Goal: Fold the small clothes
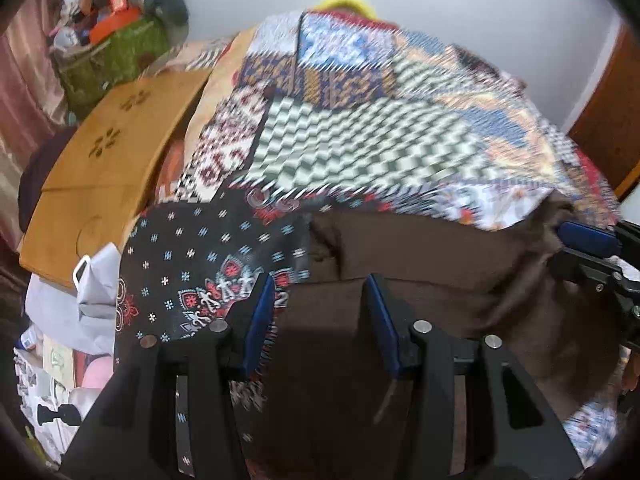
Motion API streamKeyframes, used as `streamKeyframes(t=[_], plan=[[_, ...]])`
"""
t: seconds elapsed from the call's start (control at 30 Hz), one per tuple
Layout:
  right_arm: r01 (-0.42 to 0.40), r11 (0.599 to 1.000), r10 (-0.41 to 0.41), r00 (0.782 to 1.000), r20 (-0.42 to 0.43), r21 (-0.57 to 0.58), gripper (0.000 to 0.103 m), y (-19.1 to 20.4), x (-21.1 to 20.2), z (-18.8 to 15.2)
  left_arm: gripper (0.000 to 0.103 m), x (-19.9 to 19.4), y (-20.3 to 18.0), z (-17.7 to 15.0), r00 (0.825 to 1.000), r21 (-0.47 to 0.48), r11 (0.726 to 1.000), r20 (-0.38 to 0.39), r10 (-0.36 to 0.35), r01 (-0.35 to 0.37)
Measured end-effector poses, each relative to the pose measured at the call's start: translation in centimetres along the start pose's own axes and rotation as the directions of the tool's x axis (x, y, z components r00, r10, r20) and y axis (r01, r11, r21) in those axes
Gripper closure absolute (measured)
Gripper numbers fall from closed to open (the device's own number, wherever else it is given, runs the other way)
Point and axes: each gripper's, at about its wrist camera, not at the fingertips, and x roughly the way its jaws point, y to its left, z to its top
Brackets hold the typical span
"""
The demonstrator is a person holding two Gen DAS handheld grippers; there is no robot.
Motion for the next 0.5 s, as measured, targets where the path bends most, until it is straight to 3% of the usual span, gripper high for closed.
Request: streamKeyframes(t=[0.1,0.23,0.37,0.5], plan=[[-0.002,0.997,0.004,1.000,-0.030,0.076,0.069,-2.3,1.0,-0.4,0.056,1.5,1.5,-0.4,0.998,-0.027,0.998,-0.016,0.061,-0.061],[-0.013,0.981,0.014,1.000,0.000,0.192,0.071,-4.9,-0.3,-0.7,0.056,1.1,3.2,-0.9,0.999,-0.074,0.997,-0.009,0.037,-0.037],[-0.019,0.978,0.004,0.997,0.071,0.207,0.070,-4.8,-4.0,-1.3,0.056,-2.7,3.0,-1.1,0.998,-0.065,0.997,0.058,0.035,-0.031],[-0.028,0.987,-0.006,0.979,0.206,0.160,0.069,-2.3,-10.0,-1.5,0.056,-9.9,1.9,-1.3,0.981,-0.053,0.999,0.196,0.000,0.011]])
